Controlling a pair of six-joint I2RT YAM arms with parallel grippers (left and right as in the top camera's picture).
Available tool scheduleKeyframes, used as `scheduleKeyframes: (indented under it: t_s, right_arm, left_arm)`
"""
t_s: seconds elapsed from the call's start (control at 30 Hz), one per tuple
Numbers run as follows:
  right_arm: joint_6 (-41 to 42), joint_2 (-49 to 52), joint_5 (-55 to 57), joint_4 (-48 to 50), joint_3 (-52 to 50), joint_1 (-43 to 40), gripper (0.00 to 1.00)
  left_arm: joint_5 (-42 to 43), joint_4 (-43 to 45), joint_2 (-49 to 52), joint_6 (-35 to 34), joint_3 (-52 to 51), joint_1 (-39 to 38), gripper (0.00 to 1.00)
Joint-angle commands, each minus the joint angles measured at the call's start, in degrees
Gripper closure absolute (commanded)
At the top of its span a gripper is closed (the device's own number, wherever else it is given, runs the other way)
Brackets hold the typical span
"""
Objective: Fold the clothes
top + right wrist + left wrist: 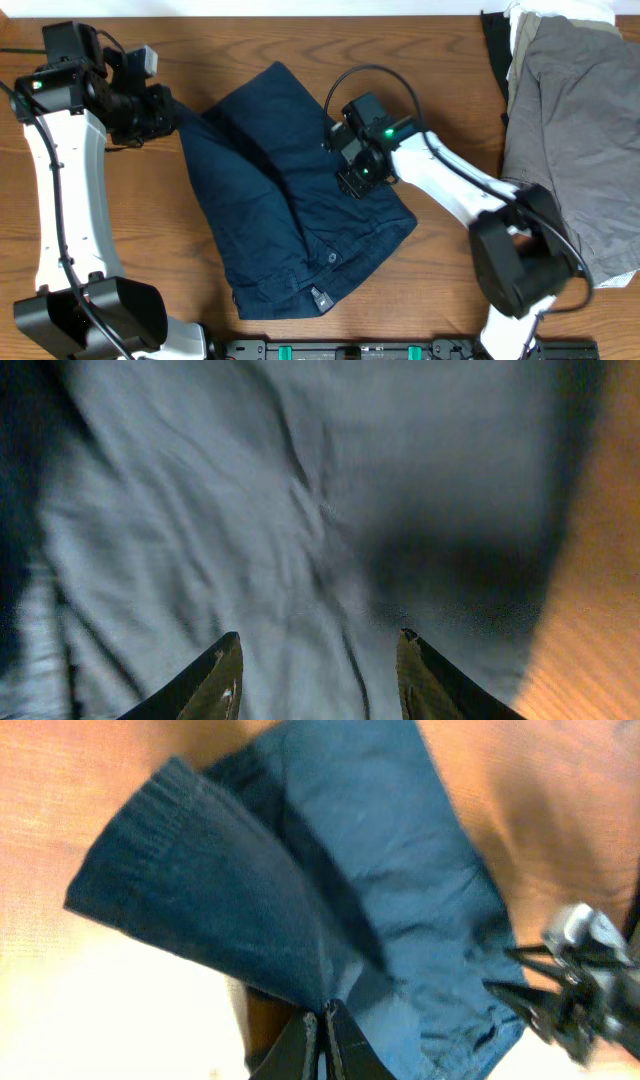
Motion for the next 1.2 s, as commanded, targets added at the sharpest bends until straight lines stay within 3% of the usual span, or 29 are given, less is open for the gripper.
scheduleKeyframes:
  t_s: [0.0,0.33,0.53,0.87,1.17]
  right_arm:
    - [-2.45,3.15,0.09,0.37,-0.20,-1.11,0.52]
    - [-2.86,11.02,9.44,5.16,-0.20,-1.22,0.48]
    - [-2.75,18.69,16.11,13.07,-0.20,-3.91,0.48]
    - [-1.44,24.11,12.26,32.76,0.57,-12.68,0.42]
    - [2.58,24.11,7.43,37.11,9.40,-18.67,0.42]
  left_arm:
    - [-3.02,-1.77,0.74,-0.44,0.00,-0.02,0.94]
    - [-4.07,-2.64,0.74,-0.44,-0.07,-0.02,0.94]
    - [-4.52,-2.80,0.74,-0.44,-0.22,-0.02,0.94]
    - [-4.48,-2.58,0.76,-0.50,-3.67,-0.37,0.94]
    - [-4.48,0.00,0.85,-0.92,-13.79,-2.40,0.94]
